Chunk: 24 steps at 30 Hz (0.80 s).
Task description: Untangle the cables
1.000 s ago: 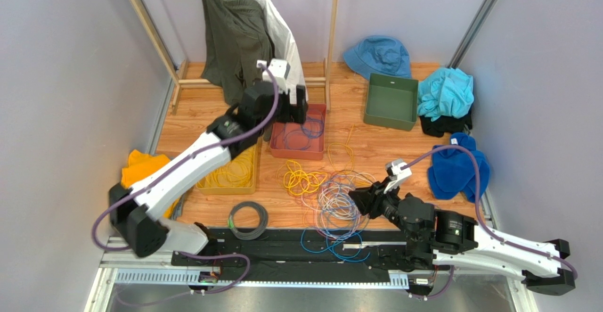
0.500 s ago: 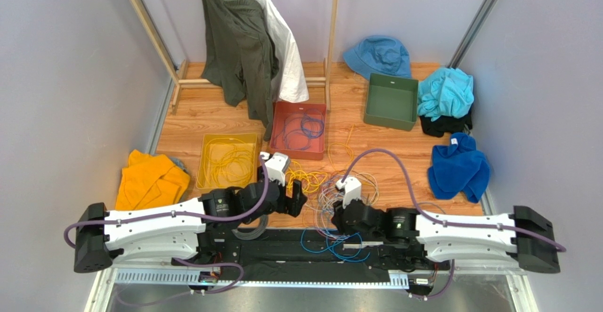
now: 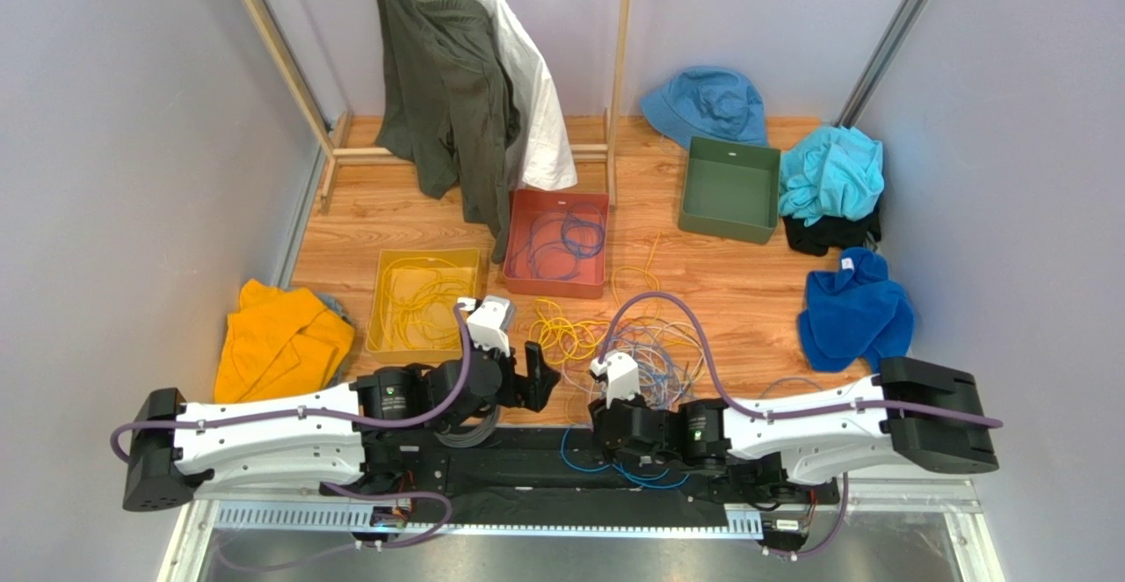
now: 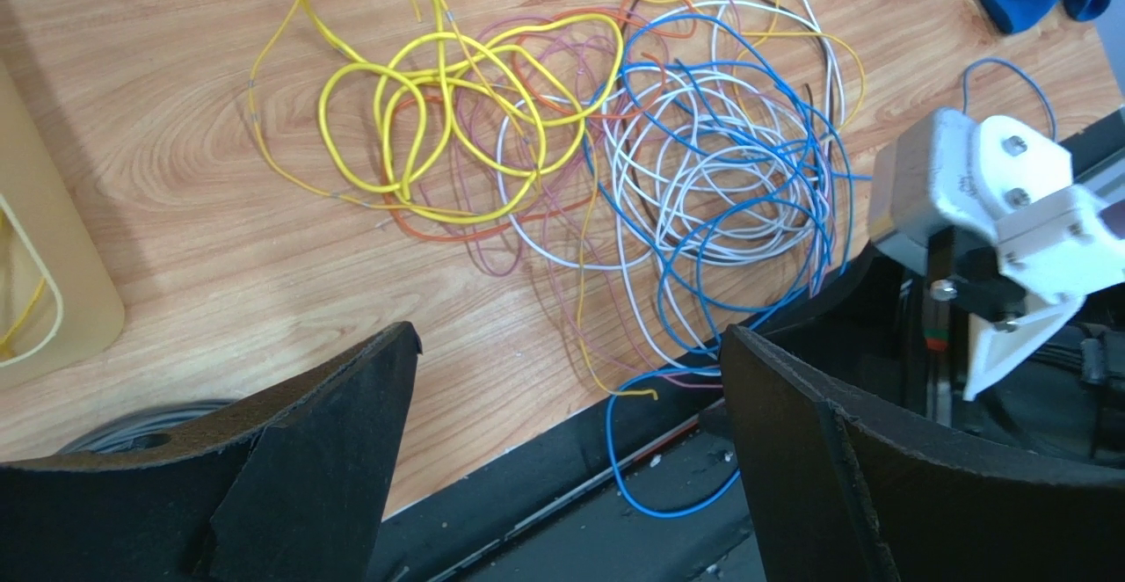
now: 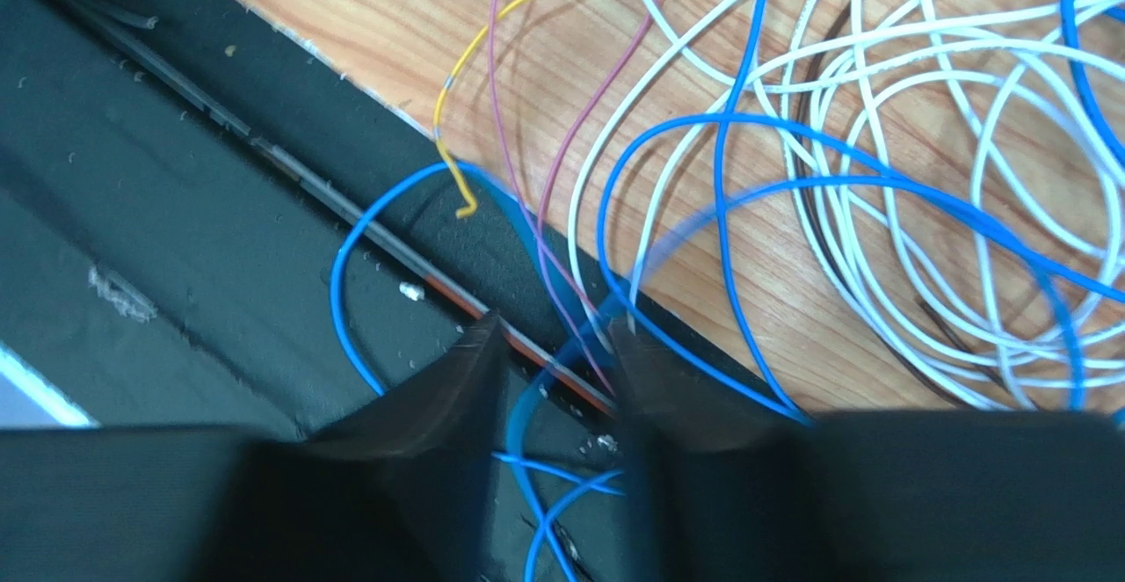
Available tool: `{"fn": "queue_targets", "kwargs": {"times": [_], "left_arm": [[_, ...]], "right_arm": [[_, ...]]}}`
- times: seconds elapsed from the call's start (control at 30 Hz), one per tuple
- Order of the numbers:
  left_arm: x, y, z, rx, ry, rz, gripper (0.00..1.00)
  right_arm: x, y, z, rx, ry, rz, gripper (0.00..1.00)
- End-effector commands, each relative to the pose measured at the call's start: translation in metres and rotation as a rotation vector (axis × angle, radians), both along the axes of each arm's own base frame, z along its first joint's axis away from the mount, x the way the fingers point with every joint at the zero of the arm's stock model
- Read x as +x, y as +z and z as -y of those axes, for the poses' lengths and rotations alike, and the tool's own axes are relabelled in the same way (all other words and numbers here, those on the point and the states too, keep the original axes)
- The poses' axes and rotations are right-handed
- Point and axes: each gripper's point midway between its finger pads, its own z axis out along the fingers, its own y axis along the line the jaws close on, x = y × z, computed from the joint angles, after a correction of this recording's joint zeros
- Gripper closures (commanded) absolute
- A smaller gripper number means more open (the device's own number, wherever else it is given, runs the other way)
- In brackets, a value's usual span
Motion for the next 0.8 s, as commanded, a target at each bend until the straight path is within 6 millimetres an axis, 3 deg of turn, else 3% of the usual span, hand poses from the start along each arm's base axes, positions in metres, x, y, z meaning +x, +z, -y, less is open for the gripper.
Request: {"fn": "queue_targets", "kwargs": {"times": [0.0,0.07,0.1,0.13,0.17,0.23,0.33,0.37,0.4,0.47,0.5,0.6,0.63,0.73,0.77], "left_arm": [[0.0,0.005,-0.007,-0.029,0.029,0.004,0.07],[0.0,0.004,-0.011,-0.033,0.034,0.005,0.07],[-0.001,0.003,-0.014,-0.035,0.04,0.002,0.07],[-0.001,0.003,-0.015,-0.04,0.042,0.003,0.07],[0.0,0.003,-0.017,-0.051,0.05,0.004,0.07],[-0.001,0.004,-0.02,-0.066,0.052,0.005,0.07],[-0.002,0.004,-0.022,-0.079,0.052,0.003,0.07],[-0.002,0.003,-0.022,-0.084,0.054,0.0,0.07],[-0.003,0.004,-0.022,-0.091,0.053,0.0,0.07],[-0.004,0.004,-0.023,-0.102,0.052,-0.001,0.07],[-0.004,0.003,-0.023,-0.105,0.051,-0.002,0.07],[-0.005,0.002,-0.024,-0.121,0.05,-0.01,0.07],[-0.007,0.001,-0.024,-0.126,0.045,-0.012,0.07],[-0.008,-0.001,-0.023,-0.142,0.038,-0.019,0.07],[-0.009,-0.002,-0.023,-0.146,0.036,-0.021,0.07]], "right_arm": [[0.01,0.015,-0.021,0.051,-0.071,0.027,0.77],[0.011,0.025,-0.023,0.063,-0.078,0.06,0.95],[0.011,0.037,-0.026,0.09,-0.08,0.079,0.98],[0.016,0.043,-0.02,0.069,-0.094,0.116,1.0],[0.015,0.07,-0.028,0.114,-0.077,0.146,1.0],[0.02,0.095,-0.018,0.093,-0.073,0.222,1.0],[0.028,0.183,-0.013,0.186,-0.068,0.336,1.0],[0.031,0.213,-0.006,0.242,-0.074,0.362,1.0],[0.034,0.257,-0.001,0.291,-0.058,0.405,1.0],[0.039,0.304,0.014,0.362,-0.059,0.458,1.0],[0.042,0.343,0.023,0.416,-0.054,0.503,1.0],[0.05,0.388,0.04,0.435,-0.058,0.58,1.0],[0.051,0.416,0.05,0.486,-0.075,0.59,1.0],[0.054,0.452,0.059,0.524,-0.071,0.64,1.0],[0.055,0.456,0.058,0.515,-0.072,0.657,1.0]]}}
